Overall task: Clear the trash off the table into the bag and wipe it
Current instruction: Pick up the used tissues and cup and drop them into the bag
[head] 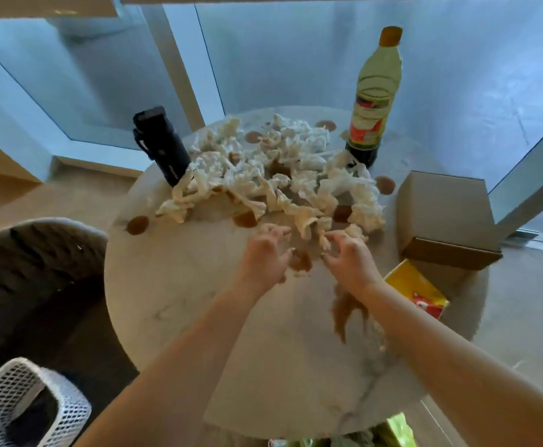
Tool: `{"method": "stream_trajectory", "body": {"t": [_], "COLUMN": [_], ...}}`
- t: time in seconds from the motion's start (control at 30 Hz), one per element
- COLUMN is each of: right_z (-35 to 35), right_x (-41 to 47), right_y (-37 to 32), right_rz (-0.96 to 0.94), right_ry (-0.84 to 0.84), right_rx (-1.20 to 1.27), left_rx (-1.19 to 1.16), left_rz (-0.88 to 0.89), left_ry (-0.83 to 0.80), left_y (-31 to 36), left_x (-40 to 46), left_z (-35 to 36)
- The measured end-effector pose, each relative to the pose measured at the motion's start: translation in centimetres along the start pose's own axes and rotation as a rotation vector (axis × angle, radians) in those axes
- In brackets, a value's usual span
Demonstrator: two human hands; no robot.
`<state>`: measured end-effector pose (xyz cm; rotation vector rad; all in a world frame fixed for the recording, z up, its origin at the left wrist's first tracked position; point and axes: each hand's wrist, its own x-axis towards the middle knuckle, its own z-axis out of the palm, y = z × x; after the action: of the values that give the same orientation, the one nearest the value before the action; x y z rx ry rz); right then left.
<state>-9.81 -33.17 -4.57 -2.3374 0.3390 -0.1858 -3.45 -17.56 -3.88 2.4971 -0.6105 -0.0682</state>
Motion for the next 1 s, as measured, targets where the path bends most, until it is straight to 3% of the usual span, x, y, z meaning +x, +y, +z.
{"method": "stream_trajectory", "body": {"t": [0.33, 0.43, 0.8, 1.0], "right_z": [3.9, 4.0, 2.5, 0.1], "right_x": [7.6, 7.8, 4.8, -0.8], "right_y": [1.6, 2.2, 0.7, -0.1], "right_rz": [0.173, 0.172, -0.063, -0.218], "right_ry": [0.043, 0.079, 0.274, 0.268], "right_rx": [-0.180, -0.159, -0.042, 0.027], "left_rx": [0.145, 0.066, -0.115, -0.078], "left_rz": [0.228, 0.273, 0.271, 0.249], "left_ry": [-0.125, -0.129, 0.119, 0.235], "left_y": [-1.3, -1.9, -1.9, 0.4], "left_x": [9.7, 9.9, 7.2, 0.1], "left_z": [4.2, 4.7, 1.9, 0.4]}}
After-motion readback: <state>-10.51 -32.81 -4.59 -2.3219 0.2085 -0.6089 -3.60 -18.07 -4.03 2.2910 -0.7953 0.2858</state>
